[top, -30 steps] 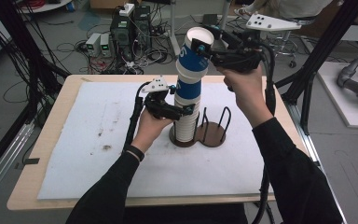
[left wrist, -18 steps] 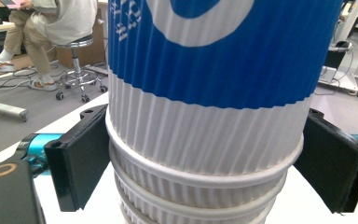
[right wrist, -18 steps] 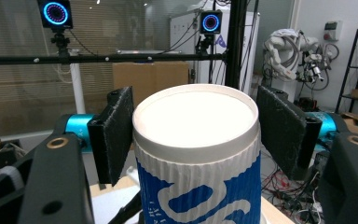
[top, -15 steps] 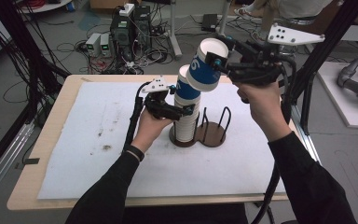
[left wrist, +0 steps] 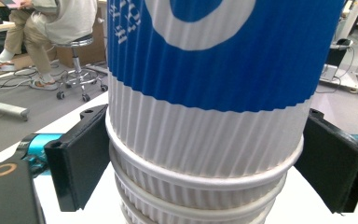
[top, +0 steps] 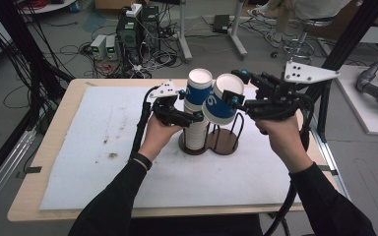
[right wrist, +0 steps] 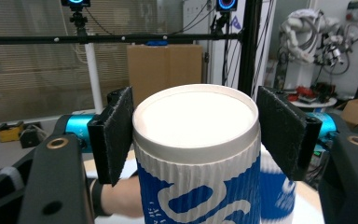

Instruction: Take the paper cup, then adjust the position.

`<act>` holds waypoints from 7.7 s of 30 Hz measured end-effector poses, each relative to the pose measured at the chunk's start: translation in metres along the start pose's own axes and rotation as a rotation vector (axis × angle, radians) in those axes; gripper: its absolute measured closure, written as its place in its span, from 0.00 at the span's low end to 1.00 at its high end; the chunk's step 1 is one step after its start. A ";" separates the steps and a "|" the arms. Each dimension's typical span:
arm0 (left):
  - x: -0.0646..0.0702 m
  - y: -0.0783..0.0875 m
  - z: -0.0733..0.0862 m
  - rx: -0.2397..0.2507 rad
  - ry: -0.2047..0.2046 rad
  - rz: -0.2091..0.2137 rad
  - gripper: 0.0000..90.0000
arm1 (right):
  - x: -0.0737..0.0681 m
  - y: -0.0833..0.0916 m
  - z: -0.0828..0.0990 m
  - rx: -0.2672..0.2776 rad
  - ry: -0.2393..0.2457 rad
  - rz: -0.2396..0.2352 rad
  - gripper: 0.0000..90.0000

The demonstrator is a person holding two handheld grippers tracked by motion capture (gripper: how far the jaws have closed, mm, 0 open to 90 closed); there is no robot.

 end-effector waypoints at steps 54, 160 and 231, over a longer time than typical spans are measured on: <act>0.007 0.013 -0.005 -0.036 -0.008 -0.069 0.11 | -0.039 0.018 0.144 -0.142 -0.132 -0.035 0.34; 0.063 0.104 0.103 -0.059 -0.004 -0.070 0.11 | -0.030 0.013 0.151 -0.132 -0.128 -0.010 0.34; 0.088 0.033 0.105 -0.144 -0.003 0.249 0.22 | -0.060 -0.032 0.147 -0.107 -0.126 -0.197 0.34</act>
Point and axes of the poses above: each handheld gripper's, and its own axes: y roughly backward along the jaws, z roughly out of its underside, x roughly to its right, the point moved 1 cm from there along -y, roughly forward along the jaws, and after that the axes turned 10 degrees about y, right-handed, at the moved point
